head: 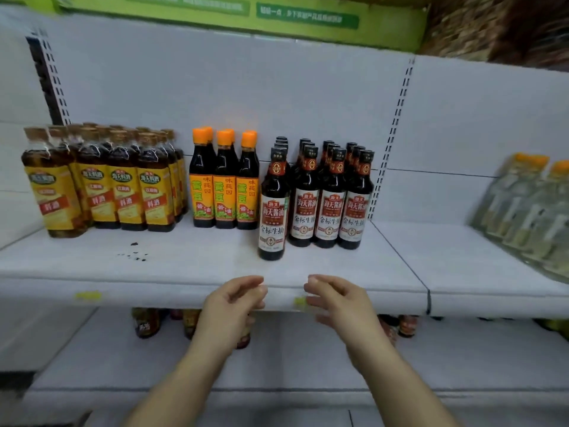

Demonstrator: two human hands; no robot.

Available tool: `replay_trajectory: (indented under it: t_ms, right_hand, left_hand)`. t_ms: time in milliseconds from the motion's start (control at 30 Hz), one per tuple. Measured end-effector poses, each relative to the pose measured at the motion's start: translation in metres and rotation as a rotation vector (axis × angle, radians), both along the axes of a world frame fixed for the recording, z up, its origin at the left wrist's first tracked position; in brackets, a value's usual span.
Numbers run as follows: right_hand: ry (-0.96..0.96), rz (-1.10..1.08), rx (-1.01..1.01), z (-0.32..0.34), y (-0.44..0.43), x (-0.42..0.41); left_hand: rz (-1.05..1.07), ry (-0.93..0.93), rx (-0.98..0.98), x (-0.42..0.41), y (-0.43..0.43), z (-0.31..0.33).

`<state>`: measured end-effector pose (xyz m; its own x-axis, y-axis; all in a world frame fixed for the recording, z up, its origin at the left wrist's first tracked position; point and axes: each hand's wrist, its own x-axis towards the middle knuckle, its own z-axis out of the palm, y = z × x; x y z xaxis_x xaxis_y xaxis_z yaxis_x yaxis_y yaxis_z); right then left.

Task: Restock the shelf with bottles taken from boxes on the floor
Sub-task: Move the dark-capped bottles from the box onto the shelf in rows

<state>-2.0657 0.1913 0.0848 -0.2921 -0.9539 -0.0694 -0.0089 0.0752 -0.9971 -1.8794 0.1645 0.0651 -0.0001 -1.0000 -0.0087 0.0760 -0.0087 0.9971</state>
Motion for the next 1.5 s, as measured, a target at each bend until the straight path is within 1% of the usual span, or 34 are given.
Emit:
replay_trajectory:
  t_ms: [200, 367, 700, 1000, 1167, 1367, 1500]
  right_hand:
    - [0.023, -0.094, 0.030, -0.011, 0.065, 0.026]
    - [0.030, -0.156, 0.060, -0.019, 0.114, 0.037]
    - [0.076, -0.339, 0.080, -0.019, 0.184, 0.008]
    - [0.122, -0.513, 0.153, -0.040, 0.247, -0.055]
    - [0.103, -0.594, 0.202, -0.061, 0.287, -0.107]
    - [0.049, -0.628, 0.259, -0.097, 0.326, -0.186]
    - [0.028, -0.624, 0.332, -0.129, 0.351, -0.244]
  left_hand:
    - [-0.095, 0.001, 0.059, 0.022, 0.039, -0.026]
    - [-0.171, 0.002, 0.075, 0.028, 0.077, -0.034]
    - [-0.380, -0.018, 0.057, -0.004, 0.127, -0.041]
    - [-0.558, -0.083, 0.121, -0.083, 0.159, -0.075]
    - [-0.654, -0.111, 0.142, -0.140, 0.189, -0.091]
    - [-0.678, -0.197, 0.152, -0.221, 0.220, -0.119]
    - [-0.665, -0.251, 0.202, -0.276, 0.247, -0.149]
